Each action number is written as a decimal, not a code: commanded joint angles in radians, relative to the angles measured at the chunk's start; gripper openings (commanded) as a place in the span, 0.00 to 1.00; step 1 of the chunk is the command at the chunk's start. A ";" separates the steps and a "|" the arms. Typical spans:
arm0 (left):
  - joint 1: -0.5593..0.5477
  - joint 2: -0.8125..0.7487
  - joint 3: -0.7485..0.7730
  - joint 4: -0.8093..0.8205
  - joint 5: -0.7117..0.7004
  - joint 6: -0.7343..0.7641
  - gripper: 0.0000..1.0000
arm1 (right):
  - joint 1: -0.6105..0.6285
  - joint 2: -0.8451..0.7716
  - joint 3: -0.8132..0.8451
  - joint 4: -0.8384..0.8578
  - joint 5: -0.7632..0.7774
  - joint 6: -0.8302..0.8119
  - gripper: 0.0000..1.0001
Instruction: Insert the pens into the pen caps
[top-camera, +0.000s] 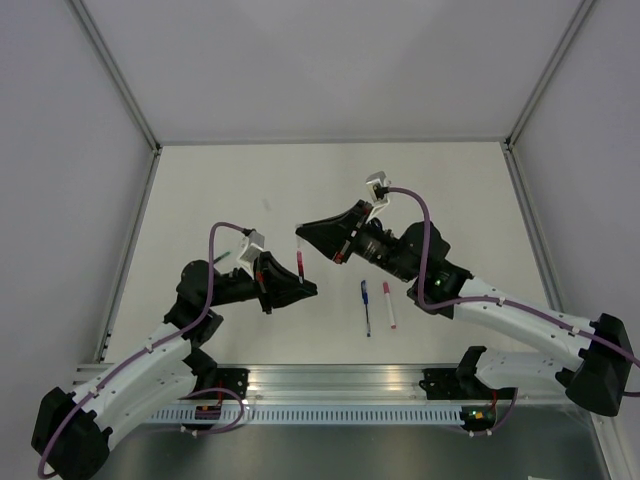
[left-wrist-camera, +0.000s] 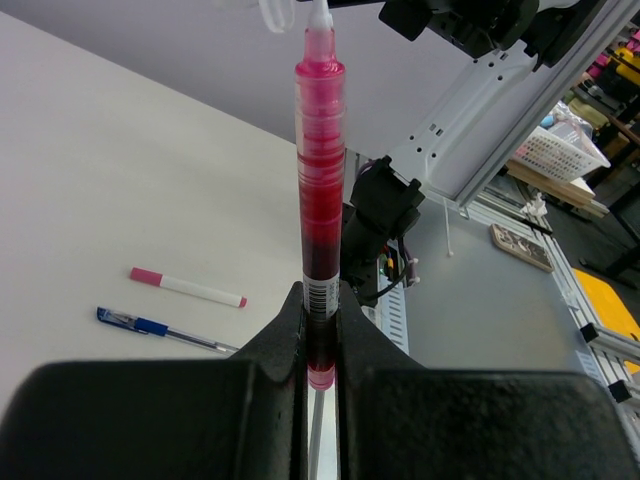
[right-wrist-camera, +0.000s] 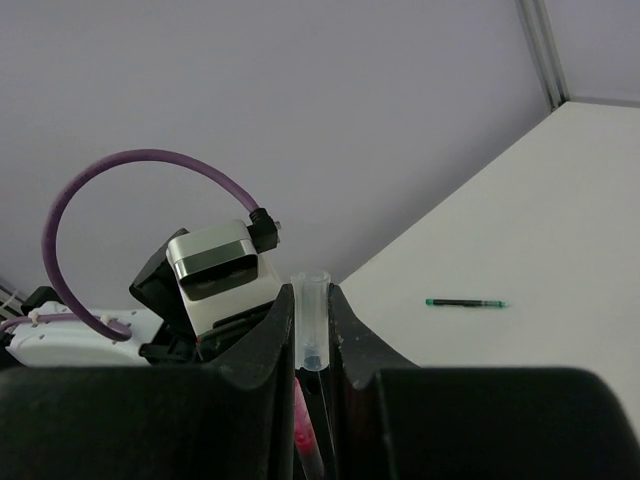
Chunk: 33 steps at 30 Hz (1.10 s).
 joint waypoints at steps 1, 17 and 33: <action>-0.003 -0.004 -0.002 0.054 0.023 -0.009 0.02 | 0.015 -0.016 0.033 0.061 -0.002 -0.007 0.00; -0.003 0.001 -0.004 0.046 0.017 -0.003 0.02 | 0.054 -0.021 0.048 0.037 0.023 -0.044 0.00; -0.002 0.011 -0.001 0.045 0.014 -0.003 0.02 | 0.060 -0.029 0.074 -0.012 0.050 -0.071 0.00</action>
